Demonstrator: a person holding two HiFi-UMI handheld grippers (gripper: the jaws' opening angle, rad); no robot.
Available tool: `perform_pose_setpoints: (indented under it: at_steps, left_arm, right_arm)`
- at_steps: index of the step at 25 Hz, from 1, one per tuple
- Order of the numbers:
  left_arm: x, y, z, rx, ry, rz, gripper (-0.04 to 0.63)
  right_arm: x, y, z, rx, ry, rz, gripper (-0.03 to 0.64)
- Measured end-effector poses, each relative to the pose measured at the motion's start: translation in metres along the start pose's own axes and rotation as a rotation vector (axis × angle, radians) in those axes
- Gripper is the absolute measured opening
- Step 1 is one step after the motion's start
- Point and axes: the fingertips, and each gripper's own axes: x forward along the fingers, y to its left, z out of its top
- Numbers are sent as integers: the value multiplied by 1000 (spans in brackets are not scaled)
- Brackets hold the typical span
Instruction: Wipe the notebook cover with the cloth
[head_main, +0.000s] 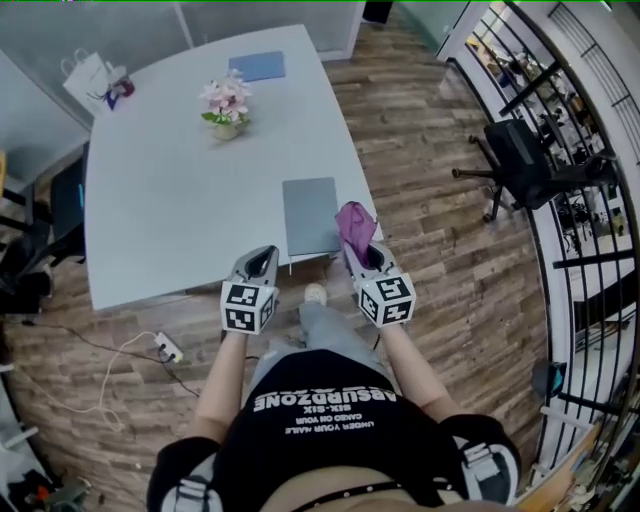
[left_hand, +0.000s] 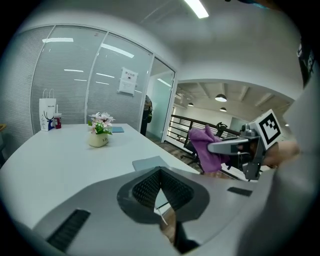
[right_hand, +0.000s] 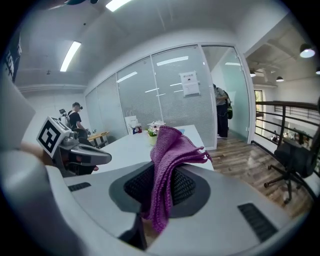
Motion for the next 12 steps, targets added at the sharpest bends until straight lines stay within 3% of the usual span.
perform_pose_setpoints:
  at_steps: [5, 12]
  left_arm:
    - [33, 11, -4, -26, 59, 31, 14]
    - [65, 20, -15, -33, 127, 48, 14]
  right_arm:
    - [46, -40, 5, -154, 97, 30, 78]
    - [105, -72, 4, -203, 186, 61, 78]
